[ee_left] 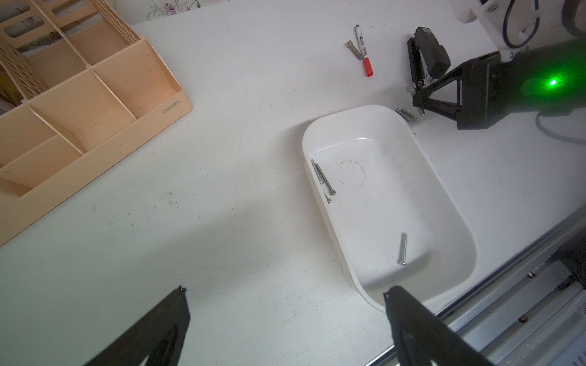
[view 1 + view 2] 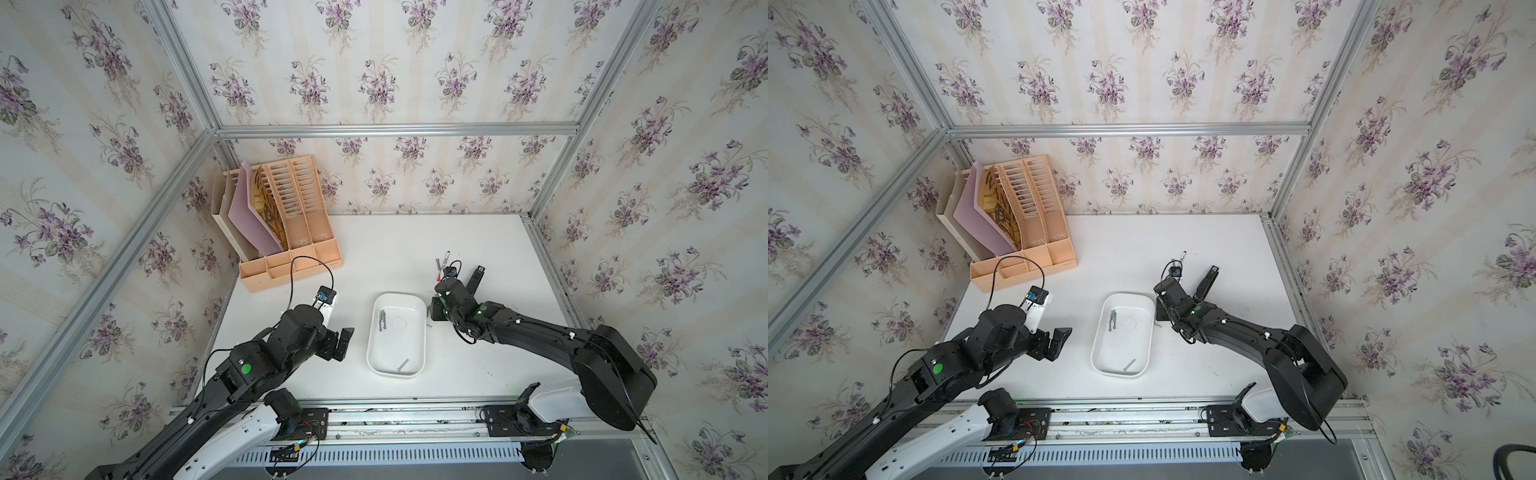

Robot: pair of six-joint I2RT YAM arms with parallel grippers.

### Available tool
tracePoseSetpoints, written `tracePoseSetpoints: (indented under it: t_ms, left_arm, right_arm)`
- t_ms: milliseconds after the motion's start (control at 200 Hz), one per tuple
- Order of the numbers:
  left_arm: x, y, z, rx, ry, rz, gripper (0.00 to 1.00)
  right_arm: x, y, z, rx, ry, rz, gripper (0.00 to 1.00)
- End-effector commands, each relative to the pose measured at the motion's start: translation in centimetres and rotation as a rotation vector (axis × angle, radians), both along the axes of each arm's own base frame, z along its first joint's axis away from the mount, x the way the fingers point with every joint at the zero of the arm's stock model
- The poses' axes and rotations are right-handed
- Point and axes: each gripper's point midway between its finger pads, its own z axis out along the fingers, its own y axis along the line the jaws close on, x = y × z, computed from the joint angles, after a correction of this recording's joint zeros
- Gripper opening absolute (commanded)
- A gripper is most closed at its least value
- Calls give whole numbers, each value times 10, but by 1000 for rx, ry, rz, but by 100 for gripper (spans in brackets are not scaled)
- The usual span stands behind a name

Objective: Take out the screws from the storage box
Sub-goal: Place the screw at the center of the board.

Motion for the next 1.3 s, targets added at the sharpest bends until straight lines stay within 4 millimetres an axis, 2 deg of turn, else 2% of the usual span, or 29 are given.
tracePoseSetpoints:
  t_ms: [0,410,614,679,914,1104,1189,1294]
  left_arm:
    - [3,0,6,-15,-20,10,99]
    - [3,0,6,-14,-20,10,99]
    - [3,0,5,-12,-25,7,99]
    - [3,0,4,-5,-19,10,99]
    - [1,1,9,-25,-29,7,99]
    - [-1,3,14,-44,-46,12,99]
    - [-3,4,18,-61,-56,9,99]
    - [-6,5,23,-90,-93,3,99]
  right_arm:
    - [-4,0,-11,-18,33,12,0]
    - [-11,-2,-45,-88,140,17,0]
    - [-10,-3,-52,-115,161,12,0]
    - [-10,-3,-50,-111,156,12,5]
    - [-10,-5,-40,-91,125,5,23]
    - [-6,-5,-29,-82,92,0,26]
    - [2,4,-8,-50,53,18,25]
    - [20,21,42,29,-26,14,29]
